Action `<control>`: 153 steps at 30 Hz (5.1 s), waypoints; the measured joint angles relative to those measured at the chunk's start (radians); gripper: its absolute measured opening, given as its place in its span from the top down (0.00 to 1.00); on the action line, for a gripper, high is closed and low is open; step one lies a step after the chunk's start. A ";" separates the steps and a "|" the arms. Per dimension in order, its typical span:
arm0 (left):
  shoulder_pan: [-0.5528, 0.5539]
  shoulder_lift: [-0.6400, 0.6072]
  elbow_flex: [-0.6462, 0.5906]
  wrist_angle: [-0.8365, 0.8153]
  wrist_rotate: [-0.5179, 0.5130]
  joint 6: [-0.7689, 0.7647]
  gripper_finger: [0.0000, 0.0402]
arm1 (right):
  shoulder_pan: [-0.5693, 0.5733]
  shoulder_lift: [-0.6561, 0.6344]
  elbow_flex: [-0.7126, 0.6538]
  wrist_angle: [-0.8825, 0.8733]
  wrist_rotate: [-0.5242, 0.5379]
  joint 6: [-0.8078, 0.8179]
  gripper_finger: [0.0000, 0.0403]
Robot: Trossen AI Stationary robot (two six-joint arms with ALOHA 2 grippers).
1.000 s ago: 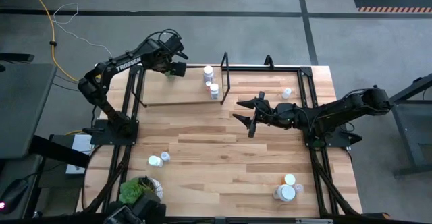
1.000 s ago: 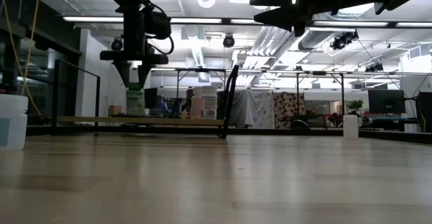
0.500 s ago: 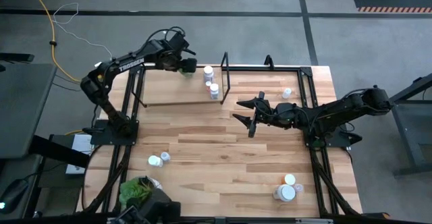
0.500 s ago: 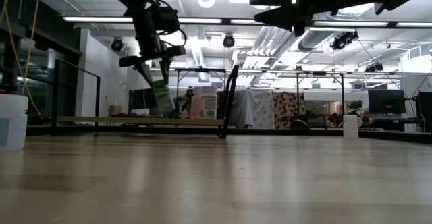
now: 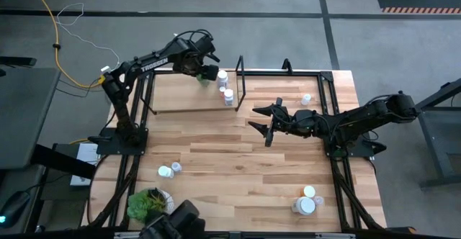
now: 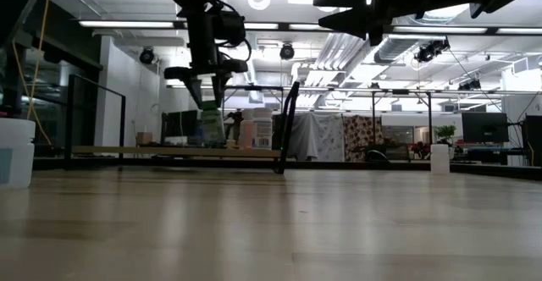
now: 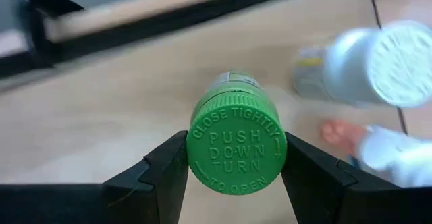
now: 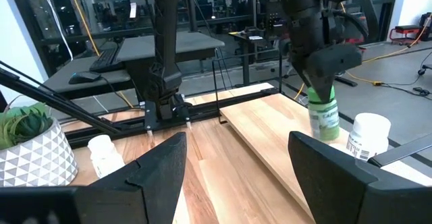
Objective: Pick and place medicine bottles onto shelf by color
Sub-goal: Put the green pill bottle on the shelf, then put the small white pill bottle on the shelf
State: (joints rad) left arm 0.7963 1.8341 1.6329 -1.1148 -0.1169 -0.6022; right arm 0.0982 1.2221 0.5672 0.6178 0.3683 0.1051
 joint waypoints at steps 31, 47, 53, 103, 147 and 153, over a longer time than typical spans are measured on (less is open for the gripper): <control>-0.026 0.033 0.000 0.039 -0.001 0.168 0.33 | 0.000 0.000 0.000 0.000 0.000 0.001 0.37; -0.111 -0.125 0.121 -0.078 -0.007 0.333 0.31 | 0.000 0.000 0.000 -0.002 0.000 0.000 0.37; -0.232 -0.349 -0.059 0.140 -0.047 0.393 0.31 | 0.000 0.000 0.000 -0.008 0.000 0.002 0.37; -1.073 -1.103 -1.215 1.502 -0.427 0.554 0.31 | 0.000 0.000 0.000 -0.008 0.000 0.000 0.37; -1.073 -1.103 -1.215 1.493 -0.426 0.553 0.31 | -0.375 0.000 0.042 -1.493 0.433 1.248 0.37; -1.073 -1.103 -1.215 1.493 -0.426 0.553 0.31 | -0.455 0.000 -0.003 -1.301 0.461 1.152 0.37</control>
State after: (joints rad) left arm -0.2768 0.7309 0.4175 0.3786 -0.5426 -0.0494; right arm -0.3570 1.2221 0.5640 -0.6834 0.8297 1.2574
